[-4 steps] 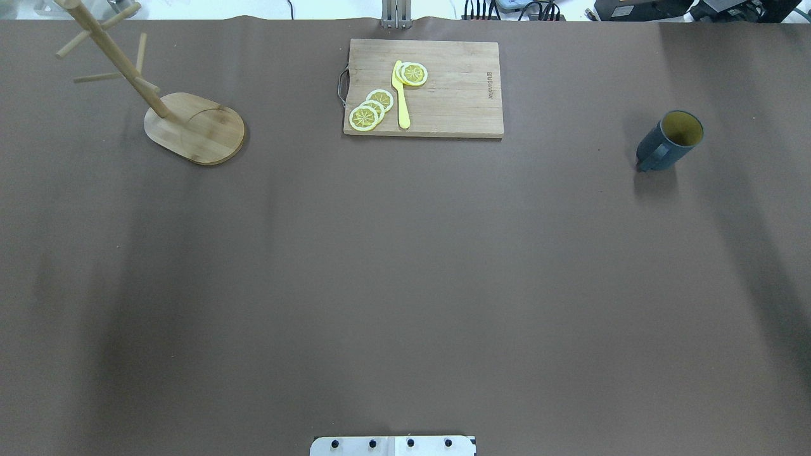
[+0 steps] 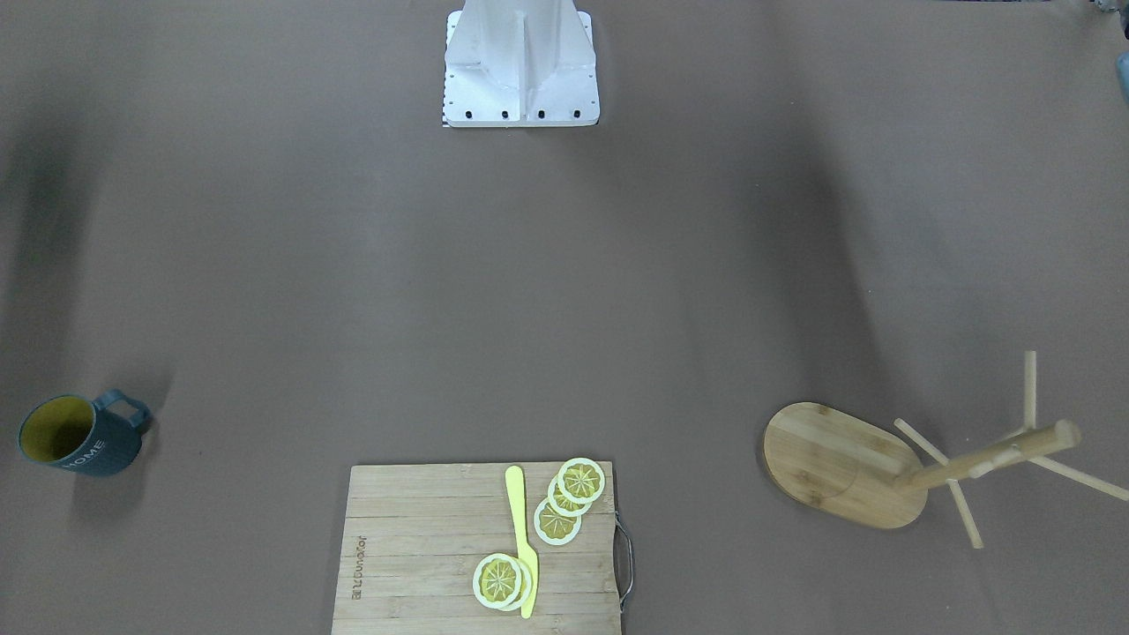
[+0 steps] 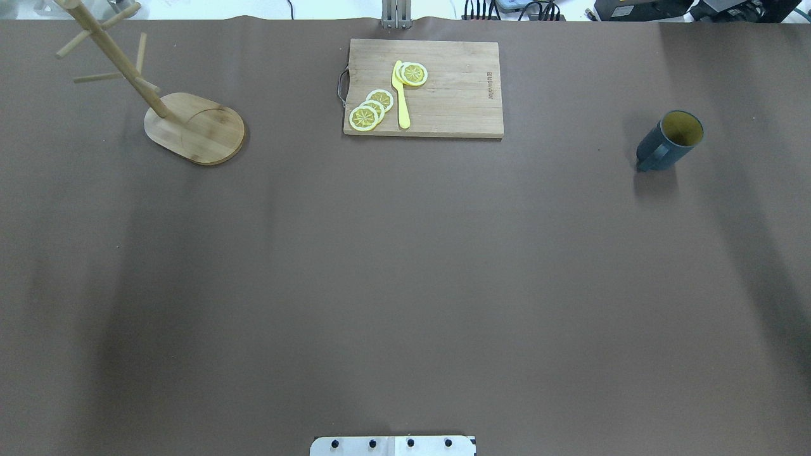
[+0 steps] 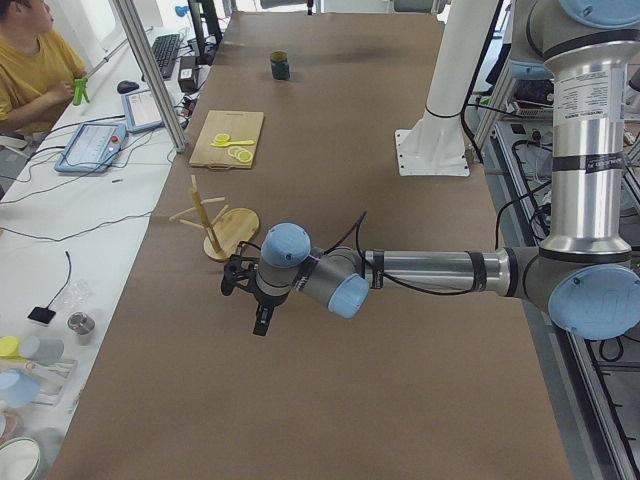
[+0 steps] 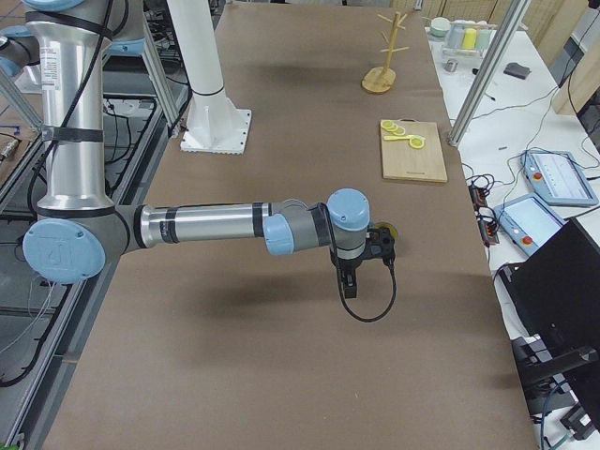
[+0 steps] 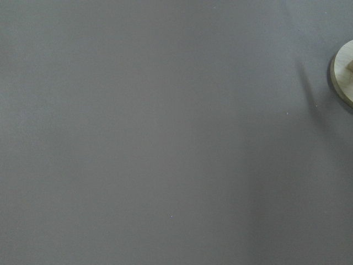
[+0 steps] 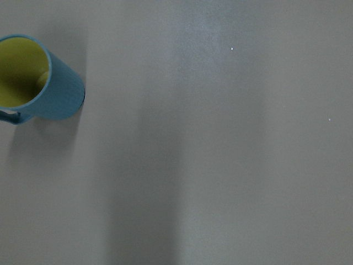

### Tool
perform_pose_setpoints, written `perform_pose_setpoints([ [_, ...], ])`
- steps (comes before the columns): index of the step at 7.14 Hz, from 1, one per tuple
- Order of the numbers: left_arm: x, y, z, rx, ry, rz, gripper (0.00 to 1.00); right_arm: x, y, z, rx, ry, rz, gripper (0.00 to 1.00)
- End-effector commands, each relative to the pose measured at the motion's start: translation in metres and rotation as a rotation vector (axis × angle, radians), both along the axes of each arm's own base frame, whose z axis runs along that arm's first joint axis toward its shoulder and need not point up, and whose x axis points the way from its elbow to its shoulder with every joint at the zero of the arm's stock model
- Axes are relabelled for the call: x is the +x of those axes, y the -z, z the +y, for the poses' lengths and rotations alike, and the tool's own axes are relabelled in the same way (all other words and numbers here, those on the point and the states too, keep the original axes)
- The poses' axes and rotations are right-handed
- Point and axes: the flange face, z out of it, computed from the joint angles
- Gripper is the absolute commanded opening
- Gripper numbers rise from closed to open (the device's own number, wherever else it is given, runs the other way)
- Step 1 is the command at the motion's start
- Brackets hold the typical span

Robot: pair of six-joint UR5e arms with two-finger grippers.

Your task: Hang cup on storage rack

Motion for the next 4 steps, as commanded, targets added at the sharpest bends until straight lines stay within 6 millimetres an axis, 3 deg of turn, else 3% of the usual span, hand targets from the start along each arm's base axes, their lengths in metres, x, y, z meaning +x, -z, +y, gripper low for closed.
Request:
perform_pose_setpoints([
  [1, 0.0, 0.003, -0.001, 0.012, -0.001, 0.004, 0.98, 0.002, -0.009, 0.013, 0.011, -0.004, 0.005, 1.0],
  [3, 0.0, 0.003, -0.001, 0.026, 0.001, 0.0, 0.98, 0.003, -0.02, 0.026, 0.108, -0.013, -0.003, 1.0],
  [4, 0.0, 0.004, -0.001, 0.029, 0.001, 0.001, 0.98, 0.001, -0.034, 0.018, 0.083, -0.013, -0.016, 1.0],
])
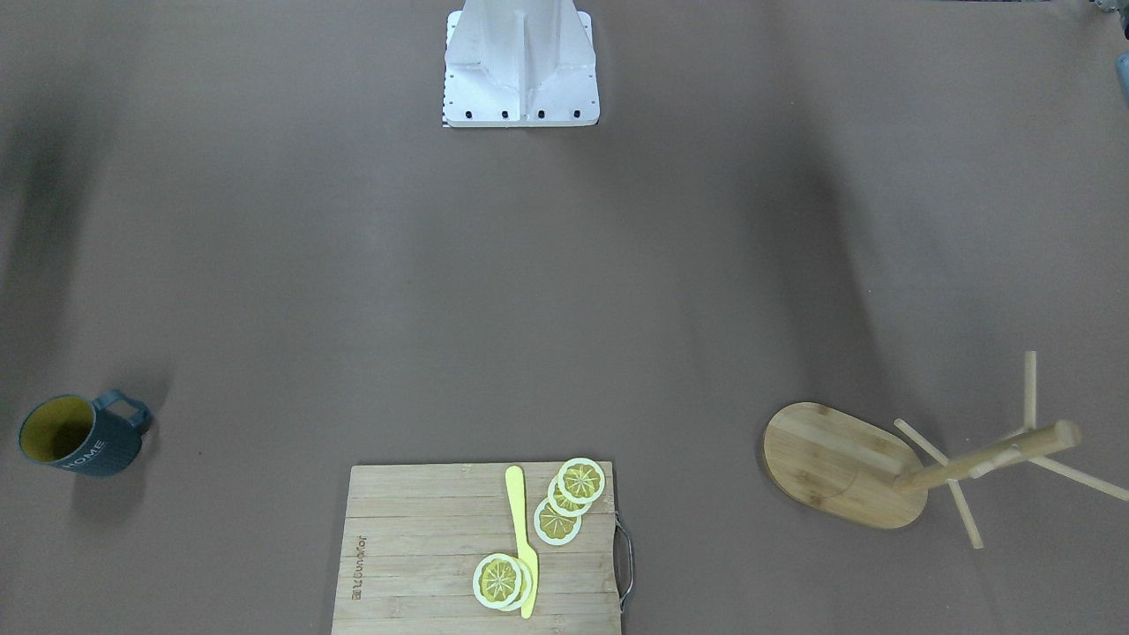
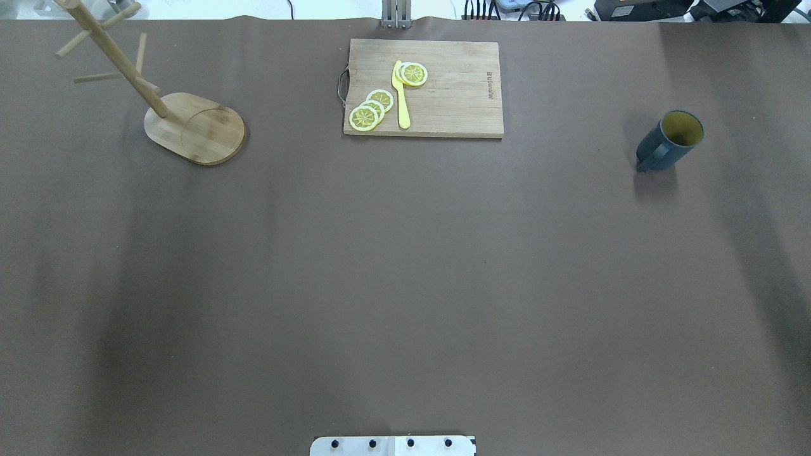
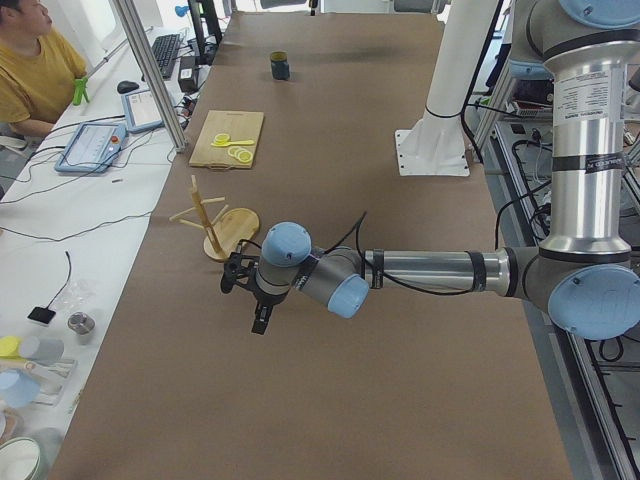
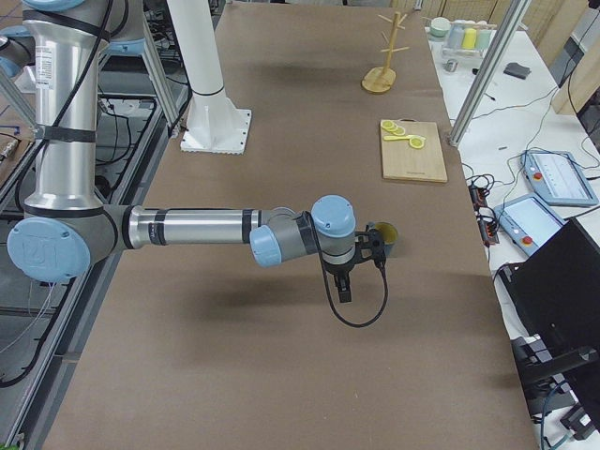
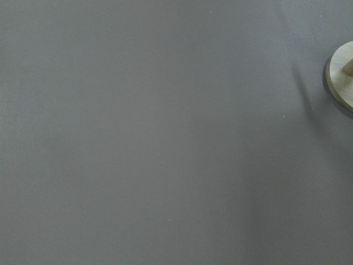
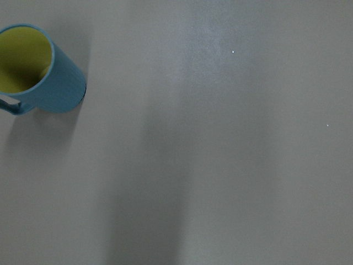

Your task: Hang cup on storage rack

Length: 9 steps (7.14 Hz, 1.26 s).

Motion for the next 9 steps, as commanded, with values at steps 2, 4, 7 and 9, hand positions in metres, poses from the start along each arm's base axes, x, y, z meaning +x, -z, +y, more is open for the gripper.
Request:
perform_pose_setpoints([
  [2, 0.001, -0.003, 0.0, -0.005, -0.001, -0.002, 0.98, -0.004, -0.006, 0.0, 0.005, 0.012, -0.063, 1.0],
  [4, 0.001, -0.008, 0.0, -0.014, -0.001, -0.003, 0.98, -0.008, -0.002, 0.001, -0.018, 0.01, -0.115, 1.0],
  [7, 0.001, -0.011, 0.0, -0.018, -0.001, -0.003, 0.98, -0.049, 0.06, -0.09, -0.099, -0.096, -0.151, 1.0],
  [9, 0.001, -0.011, 0.0, -0.016, -0.004, -0.003, 0.98, -0.121, 0.093, -0.129, -0.284, -0.195, -0.168, 0.99],
])
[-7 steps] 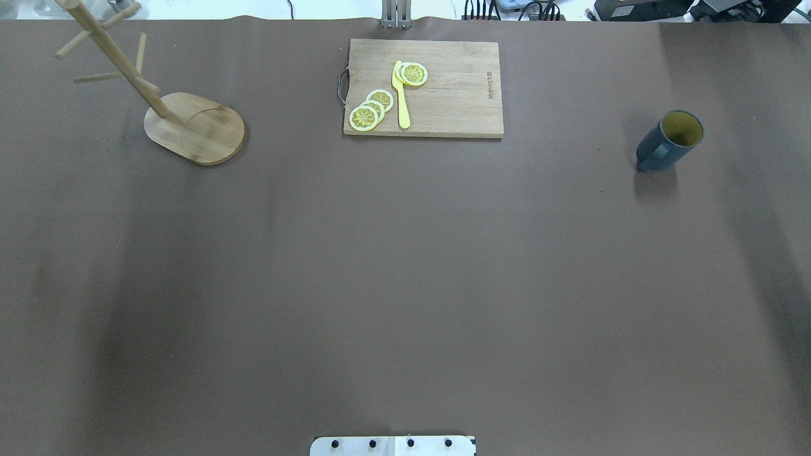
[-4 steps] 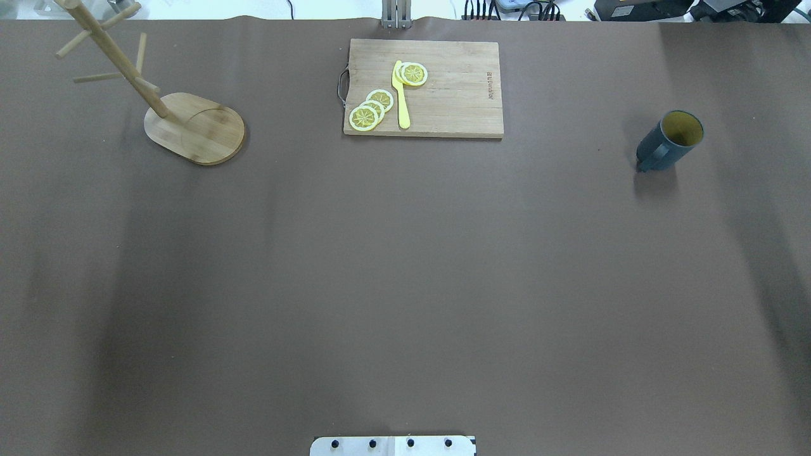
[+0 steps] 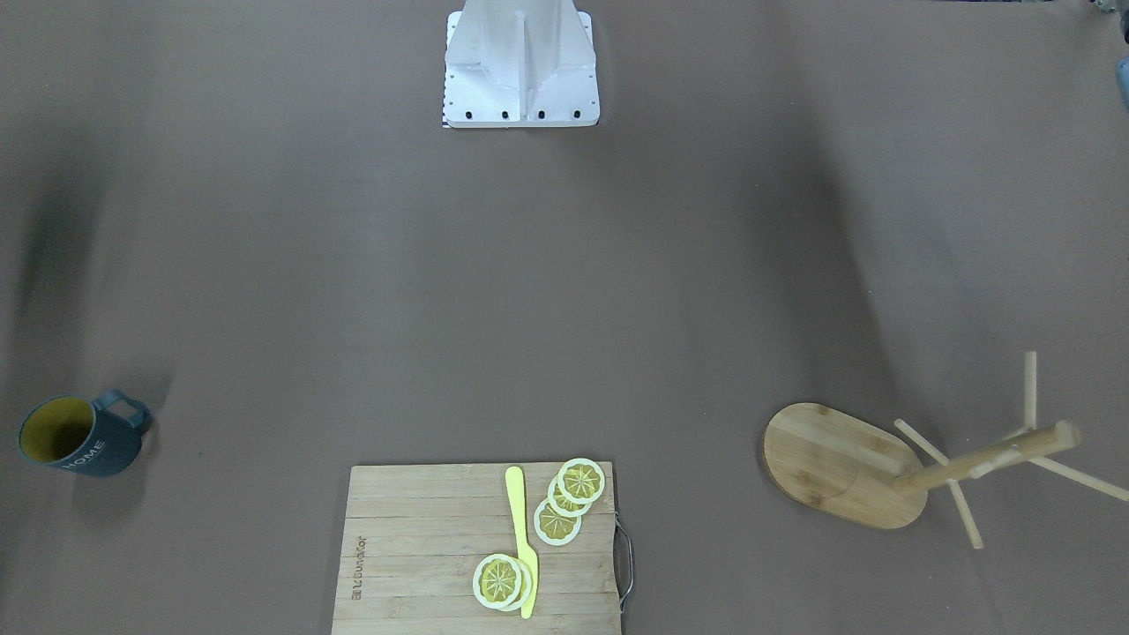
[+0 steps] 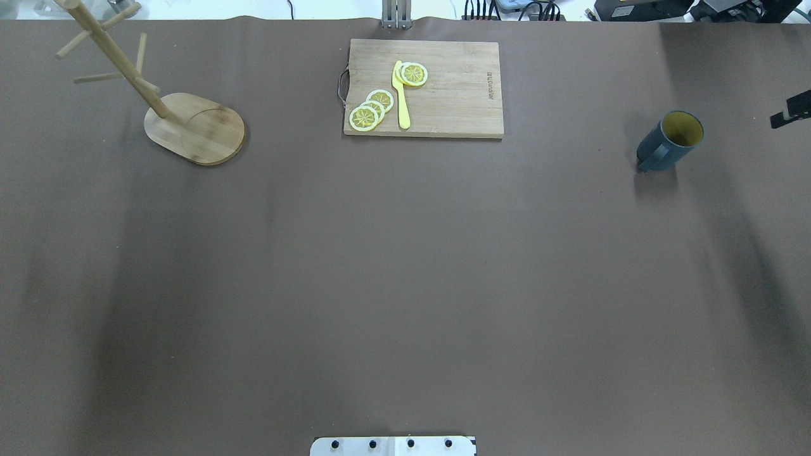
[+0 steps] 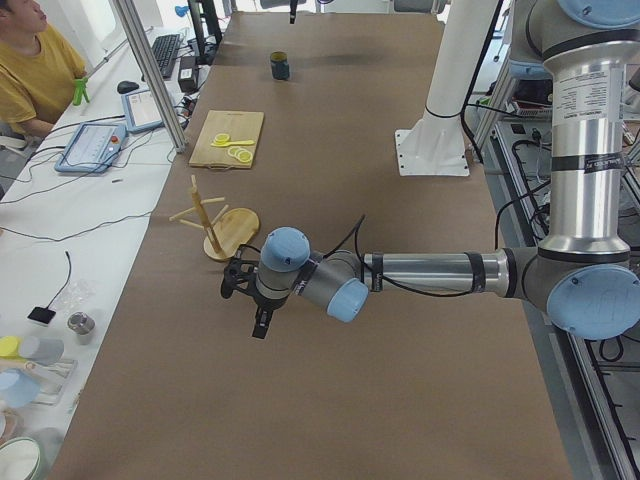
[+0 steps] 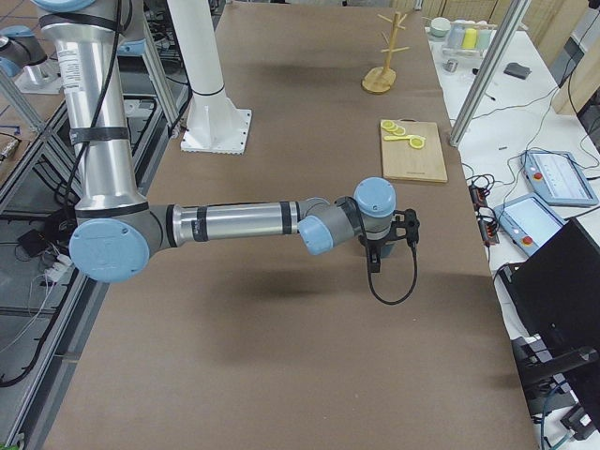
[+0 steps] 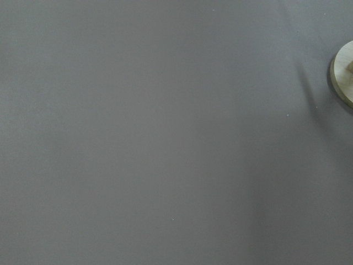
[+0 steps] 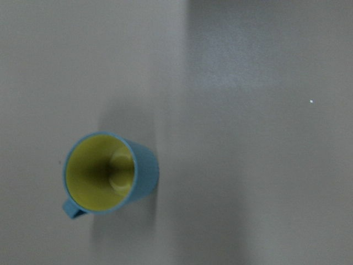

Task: Hang cup on storage rack
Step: 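Lower the right gripper onto the blue mug rim and grasp it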

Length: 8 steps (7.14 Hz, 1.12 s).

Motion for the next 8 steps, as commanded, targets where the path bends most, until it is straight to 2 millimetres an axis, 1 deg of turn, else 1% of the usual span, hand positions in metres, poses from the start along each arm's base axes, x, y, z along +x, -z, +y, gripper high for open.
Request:
perform_pose_setpoints([
  [1, 0.0, -0.002, 0.001, -0.003, -0.001, 0.0, 0.98, -0.084, 0.046, -0.038, -0.207, -0.108, -0.027, 0.99],
  [2, 0.0, -0.001, 0.001, 0.005, 0.002, 0.001, 0.98, -0.112, 0.065, -0.049, -0.223, -0.178, 0.01, 0.99],
  [3, 0.0, -0.005, 0.002, 0.0, 0.002, 0.002, 0.98, -0.112, 0.061, -0.048, -0.244, -0.195, 0.016, 0.99],
  [4, 0.0, -0.005, 0.003, 0.001, 0.003, 0.002, 0.98, -0.109, 0.049, -0.043, -0.268, -0.196, 0.027, 0.94],
  [5, 0.0, -0.004, 0.005, 0.001, 0.004, 0.005, 0.98, -0.1, 0.043, -0.038, -0.273, -0.204, 0.026, 0.94],
  [6, -0.001, -0.004, 0.005, 0.015, 0.005, 0.005, 0.98, -0.098, 0.028, -0.031, -0.292, -0.205, 0.038, 0.94],
  [7, 0.0, 0.0, 0.006, 0.043, 0.003, 0.014, 0.98, -0.096, 0.019, -0.023, -0.309, -0.194, 0.03, 0.93],
  [8, -0.001, -0.006, 0.011, 0.048, 0.005, 0.012, 0.98, -0.106, 0.009, -0.022, -0.315, -0.172, 0.043, 0.93],
])
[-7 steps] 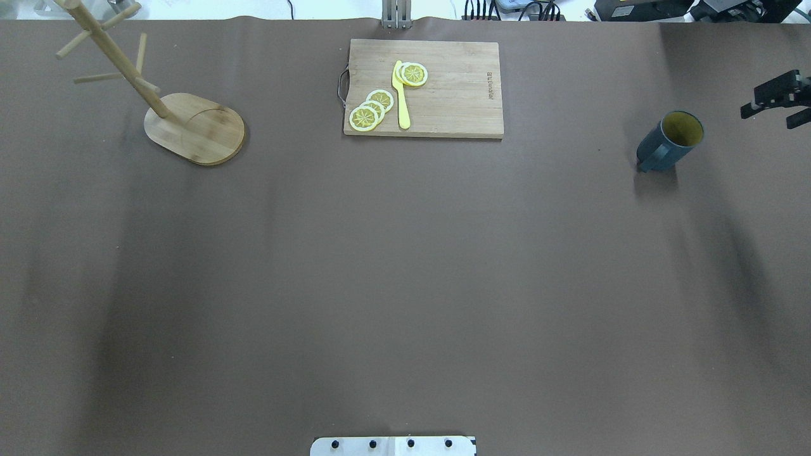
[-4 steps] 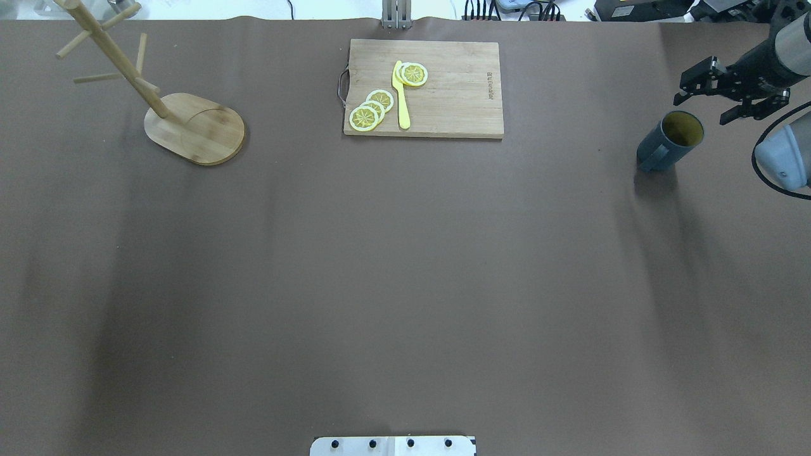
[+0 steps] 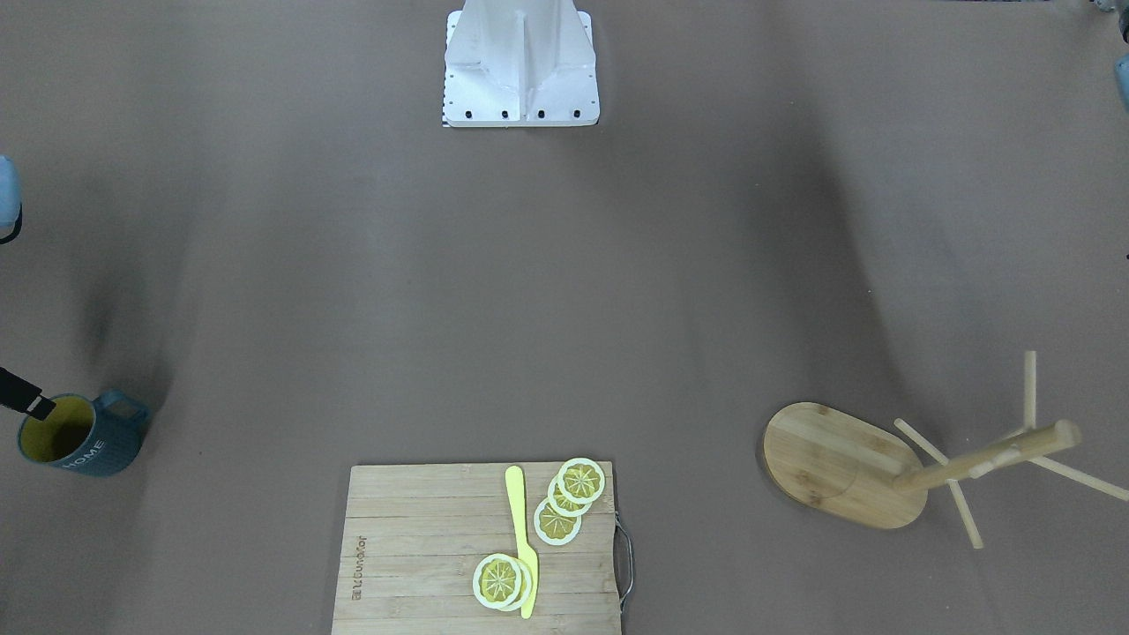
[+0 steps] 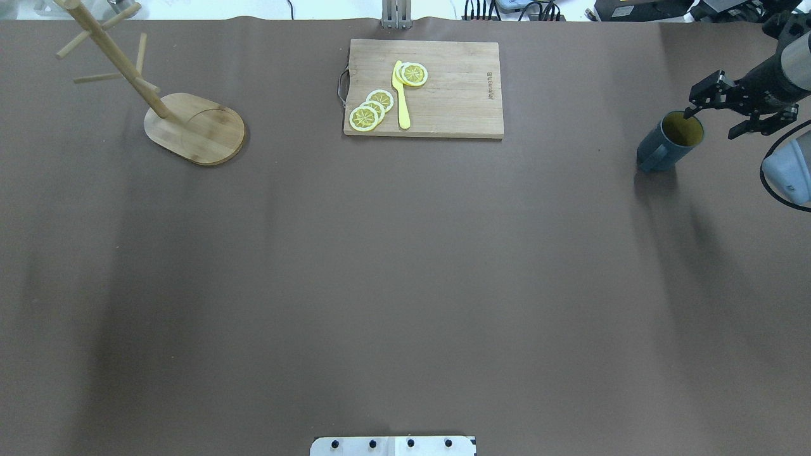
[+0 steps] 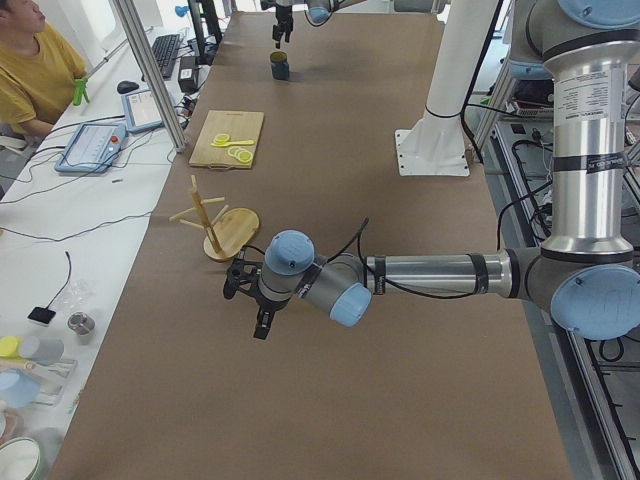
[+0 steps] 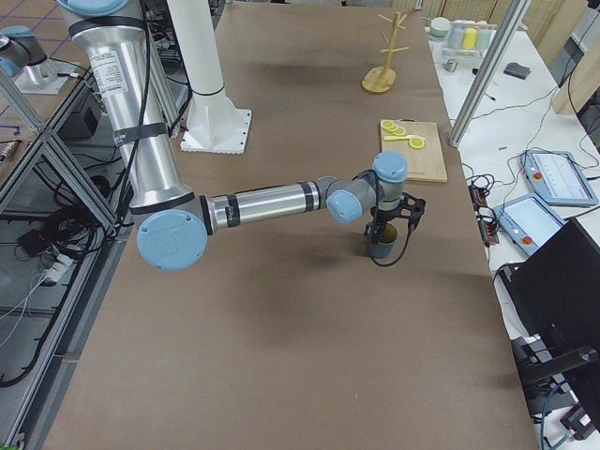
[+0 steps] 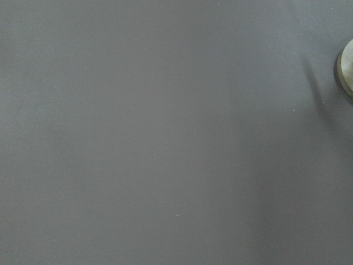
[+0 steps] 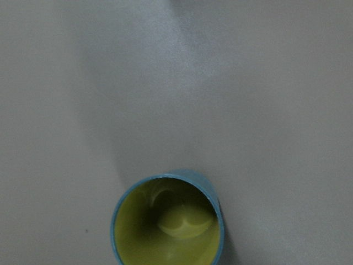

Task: Hang cup on storage rack
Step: 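Lower the right gripper onto the blue mug rim and grasp it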

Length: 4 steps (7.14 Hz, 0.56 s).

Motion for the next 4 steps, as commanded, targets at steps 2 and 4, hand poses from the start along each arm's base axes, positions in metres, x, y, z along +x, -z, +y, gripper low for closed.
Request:
perform_pose_setpoints([
  [2, 0.0, -0.001, 0.005, 0.02, -0.001, 0.005, 0.98, -0.008, -0.02, 0.005, -0.028, 0.027, 0.004, 0.91],
  [4, -0.001, 0.0, 0.004, 0.023, 0.002, 0.001, 0.98, -0.012, -0.034, -0.004, -0.057, 0.029, 0.016, 0.86],
])
